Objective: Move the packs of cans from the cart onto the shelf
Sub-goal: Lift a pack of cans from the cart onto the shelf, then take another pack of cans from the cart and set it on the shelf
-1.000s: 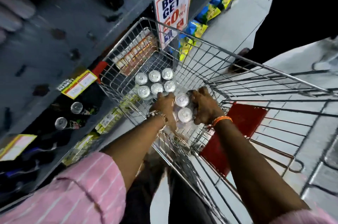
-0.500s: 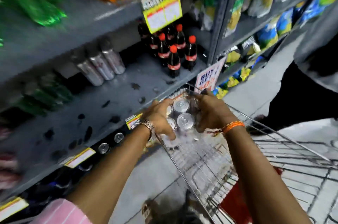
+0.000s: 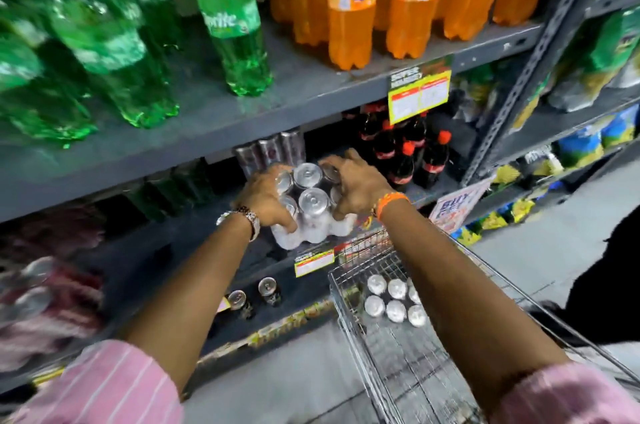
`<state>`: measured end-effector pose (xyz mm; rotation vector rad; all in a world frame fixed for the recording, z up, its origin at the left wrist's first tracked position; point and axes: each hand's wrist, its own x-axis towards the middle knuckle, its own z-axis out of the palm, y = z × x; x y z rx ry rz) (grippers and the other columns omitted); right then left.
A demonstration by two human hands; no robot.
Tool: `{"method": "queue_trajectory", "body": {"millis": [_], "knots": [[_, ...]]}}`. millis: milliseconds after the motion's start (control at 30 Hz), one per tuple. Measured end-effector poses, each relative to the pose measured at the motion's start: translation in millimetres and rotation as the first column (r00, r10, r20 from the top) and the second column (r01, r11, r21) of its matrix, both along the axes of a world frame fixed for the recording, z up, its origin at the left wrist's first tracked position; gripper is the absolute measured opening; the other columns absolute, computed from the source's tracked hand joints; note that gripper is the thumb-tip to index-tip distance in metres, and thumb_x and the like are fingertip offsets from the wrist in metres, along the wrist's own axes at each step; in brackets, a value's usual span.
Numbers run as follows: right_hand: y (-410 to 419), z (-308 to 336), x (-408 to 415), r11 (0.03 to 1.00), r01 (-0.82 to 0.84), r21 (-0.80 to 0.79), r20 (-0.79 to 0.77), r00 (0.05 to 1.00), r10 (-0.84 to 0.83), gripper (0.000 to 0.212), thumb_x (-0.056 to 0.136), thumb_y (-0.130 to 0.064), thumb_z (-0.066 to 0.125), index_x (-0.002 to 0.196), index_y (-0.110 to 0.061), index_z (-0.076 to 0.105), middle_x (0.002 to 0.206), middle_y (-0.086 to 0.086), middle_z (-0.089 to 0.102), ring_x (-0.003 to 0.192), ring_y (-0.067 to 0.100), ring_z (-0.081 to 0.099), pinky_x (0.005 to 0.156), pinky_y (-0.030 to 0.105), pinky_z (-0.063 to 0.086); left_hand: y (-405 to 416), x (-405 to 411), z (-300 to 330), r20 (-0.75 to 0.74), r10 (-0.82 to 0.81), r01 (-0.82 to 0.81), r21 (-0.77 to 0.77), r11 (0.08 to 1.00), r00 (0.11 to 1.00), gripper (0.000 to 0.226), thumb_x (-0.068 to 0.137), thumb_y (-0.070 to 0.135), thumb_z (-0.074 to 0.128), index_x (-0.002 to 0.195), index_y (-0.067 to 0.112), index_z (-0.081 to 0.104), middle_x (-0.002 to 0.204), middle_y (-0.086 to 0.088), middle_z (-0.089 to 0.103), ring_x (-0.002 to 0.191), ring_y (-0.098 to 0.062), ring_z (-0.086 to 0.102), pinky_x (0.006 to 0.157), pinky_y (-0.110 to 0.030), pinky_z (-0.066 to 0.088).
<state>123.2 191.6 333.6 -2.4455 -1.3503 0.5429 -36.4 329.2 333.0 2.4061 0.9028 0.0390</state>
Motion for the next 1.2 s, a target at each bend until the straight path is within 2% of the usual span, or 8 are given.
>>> {"method": "queue_trajectory", "body": {"millis": [167, 467, 667, 767, 867, 933, 1033, 1200], "knots": [[40.1, -12.2, 0.0, 1.000, 0.016, -0.006, -0.009, 1.000, -0.016, 0.110, 0.041, -0.028, 0.088, 0.139, -0.041, 0.042, 0.137, 0.011, 0.037, 0.116, 0.042, 0.060, 0.095, 0.039, 0.055, 28.3, -1.6, -5.4, 0.024, 0.083, -0.080, -0.090, 0.993, 0.996, 0.106, 0.017, 0.036, 0.075, 0.120, 0.046, 0.053, 0.110, 0.012, 0.064, 0.099, -0.017, 0.064, 0.079, -0.021, 0.048], [56.0, -27.5, 3.5, 1.000, 0.019, -0.009, -0.055, 0.998, -0.020, 0.114, 0.044, -0.024, 0.088, 0.145, -0.043, 0.039, 0.134, 0.008, 0.039, 0.115, 0.040, 0.060, 0.096, 0.041, 0.056, 47.6, -5.9, -33.7, 0.085, 0.145, -0.128, -0.179, 0.975, 0.986, 0.109, 0.037, 0.018, 0.082, 0.137, 0.046, 0.047, 0.122, 0.012, 0.059, 0.109, -0.014, 0.060, 0.082, -0.017, 0.047], [38.3, -30.4, 11.6, 0.997, 0.050, 0.061, -0.228, 0.973, -0.035, 0.126, 0.051, -0.019, 0.093, 0.154, -0.041, 0.023, 0.158, 0.008, 0.033, 0.147, 0.036, 0.032, 0.117, 0.036, 0.034, 41.0, -15.1, -33.6, 0.186, 0.225, -0.165, -0.294, 0.941, 0.956, 0.095, 0.052, 0.003, 0.086, 0.139, 0.025, 0.053, 0.130, -0.001, 0.064, 0.116, -0.020, 0.063, 0.098, -0.031, 0.052], [7.3, -23.2, 18.9, 0.974, 0.146, 0.173, -0.395, 0.916, -0.067, 0.122, 0.056, -0.016, 0.093, 0.156, -0.037, 0.025, 0.162, 0.011, 0.027, 0.152, 0.028, 0.023, 0.122, 0.042, 0.030, 11.7, -20.4, -22.5, 0.340, 0.407, -0.297, -0.331, 0.896, 0.848, 0.070, 0.056, 0.013, 0.084, 0.121, 0.028, 0.065, 0.114, 0.002, 0.070, 0.094, -0.009, 0.066, 0.084, -0.022, 0.053], [-42.8, -19.0, 27.7, 0.906, 0.324, 0.272, -0.518, 0.843, -0.146, 0.101, 0.069, -0.018, 0.089, 0.153, -0.029, 0.034, 0.150, 0.010, 0.044, 0.132, 0.025, 0.051, 0.105, 0.041, 0.049, -33.1, -18.2, -15.2, 0.588, 0.497, -0.432, -0.260, 0.864, 0.639, 0.045, 0.063, 0.019, 0.072, 0.104, 0.035, 0.063, 0.114, -0.002, 0.067, 0.096, -0.015, 0.064, 0.090, -0.031, 0.054], [-88.6, -28.8, 32.9, 0.854, 0.419, 0.308, -0.567, 0.802, -0.189, 0.079, 0.077, -0.021, 0.084, 0.146, -0.027, 0.045, 0.135, 0.007, 0.054, 0.117, 0.021, 0.061, 0.091, 0.036, 0.054, -68.9, -8.5, -23.4, 0.688, 0.460, -0.347, -0.308, 0.886, 0.562, 0.034, 0.065, 0.019, 0.065, 0.098, 0.030, 0.063, 0.101, -0.006, 0.070, 0.088, -0.016, 0.067, 0.084, -0.033, 0.057], [-158.4, -72.9, 35.9, 0.730, 0.596, 0.336, -0.648, 0.708, -0.280, 0.038, 0.085, -0.016, 0.076, 0.120, -0.019, 0.063, 0.108, 0.004, 0.066, 0.092, 0.014, 0.070, 0.075, 0.033, 0.058, -126.4, 18.9, -58.4, 0.643, 0.372, -0.169, -0.355, 0.919, 0.670, 0.030, 0.070, 0.022, 0.066, 0.099, 0.026, 0.063, 0.093, 0.007, 0.069, 0.082, 0.002, 0.065, 0.078, -0.014, 0.053], [-226.7, -204.8, 27.0, 0.484, 0.866, 0.125, -0.652, 0.439, -0.618, 0.025, 0.085, -0.013, 0.075, 0.105, 0.002, 0.070, 0.095, 0.016, 0.073, 0.091, 0.029, 0.068, 0.091, 0.054, 0.055, -183.6, 75.7, -172.6, 0.047, 0.315, -0.249, -0.510, 0.824, 0.948, 0.020, 0.082, 0.029, 0.070, 0.092, 0.012, 0.070, 0.099, -0.014, 0.073, 0.097, -0.030, 0.069, 0.067, -0.031, 0.050]]}}
